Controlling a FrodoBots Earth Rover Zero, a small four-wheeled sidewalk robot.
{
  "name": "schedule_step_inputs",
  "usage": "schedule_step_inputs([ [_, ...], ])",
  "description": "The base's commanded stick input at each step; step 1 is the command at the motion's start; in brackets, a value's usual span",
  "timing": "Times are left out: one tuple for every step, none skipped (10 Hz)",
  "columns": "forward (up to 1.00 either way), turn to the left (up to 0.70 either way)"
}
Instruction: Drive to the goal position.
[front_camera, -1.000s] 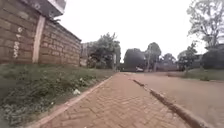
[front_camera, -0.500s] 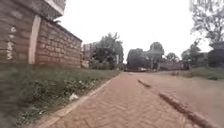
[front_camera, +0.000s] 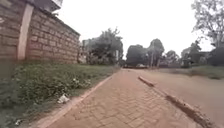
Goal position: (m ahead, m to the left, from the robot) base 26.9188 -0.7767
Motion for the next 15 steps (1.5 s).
schedule_step_inputs([
  [0.70, -0.26],
  [0.70, -0.10],
  [0.70, 0.00],
  [0.70, 0.00],
  [0.70, 0.00],
  [0.70, 0.00],
  [0.70, 0.00],
  [0.70, 0.00],
  [0.70, 0.00],
  [0.70, 0.00],
  [0.70, 0.00],
  [0.70, 0.00],
  [0.70, 0.00],
  [0.70, 0.00],
  [0.70, 0.00],
])
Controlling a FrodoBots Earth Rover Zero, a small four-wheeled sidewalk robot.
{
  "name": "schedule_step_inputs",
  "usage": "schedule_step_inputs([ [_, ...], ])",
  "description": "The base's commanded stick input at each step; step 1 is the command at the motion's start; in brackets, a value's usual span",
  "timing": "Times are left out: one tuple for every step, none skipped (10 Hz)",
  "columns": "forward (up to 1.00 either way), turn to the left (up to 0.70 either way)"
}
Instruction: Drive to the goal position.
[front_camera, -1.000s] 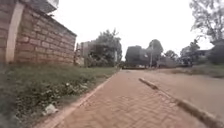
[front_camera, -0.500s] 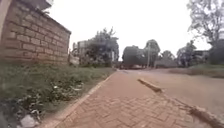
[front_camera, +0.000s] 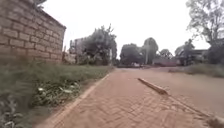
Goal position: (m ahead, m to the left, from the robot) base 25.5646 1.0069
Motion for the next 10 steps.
schedule_step_inputs([
  [0.70, 0.00],
  [0.70, 0.00],
  [0.70, 0.00],
  [0.70, 0.00],
  [0.70, 0.00],
  [0.70, 0.00],
  [0.70, 0.00],
  [0.70, 0.00],
  [0.70, 0.00],
  [0.70, 0.00],
])
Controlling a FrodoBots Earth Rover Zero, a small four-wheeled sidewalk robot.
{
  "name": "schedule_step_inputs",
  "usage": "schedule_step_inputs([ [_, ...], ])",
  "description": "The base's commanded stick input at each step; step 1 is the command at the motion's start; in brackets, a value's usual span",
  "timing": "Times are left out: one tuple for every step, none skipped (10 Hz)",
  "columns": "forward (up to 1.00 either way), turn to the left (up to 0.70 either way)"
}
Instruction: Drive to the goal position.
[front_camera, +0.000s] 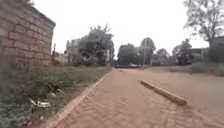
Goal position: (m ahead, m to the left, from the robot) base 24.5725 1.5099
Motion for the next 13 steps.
schedule_step_inputs([
  [0.70, 0.00],
  [0.70, 0.00],
  [0.70, 0.00],
  [0.70, 0.00],
  [0.70, 0.00],
  [0.70, 0.00],
  [0.70, 0.00],
  [0.70, 0.00],
  [0.70, 0.00],
  [0.70, 0.00],
  [0.70, 0.00],
  [0.70, 0.00],
  [0.70, 0.00],
])
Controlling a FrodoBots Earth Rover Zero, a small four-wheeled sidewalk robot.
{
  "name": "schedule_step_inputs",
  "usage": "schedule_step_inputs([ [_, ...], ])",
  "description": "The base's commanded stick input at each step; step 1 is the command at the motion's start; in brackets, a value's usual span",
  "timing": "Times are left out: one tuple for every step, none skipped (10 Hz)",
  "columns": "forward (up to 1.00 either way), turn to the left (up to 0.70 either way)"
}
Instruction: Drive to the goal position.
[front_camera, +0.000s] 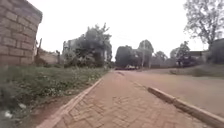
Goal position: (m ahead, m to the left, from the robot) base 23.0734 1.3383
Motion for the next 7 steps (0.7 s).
schedule_step_inputs([
  [0.70, 0.00],
  [0.70, 0.00],
  [0.70, 0.00],
  [0.70, 0.00],
  [0.70, 0.00],
  [0.70, 0.00],
  [0.70, 0.00],
])
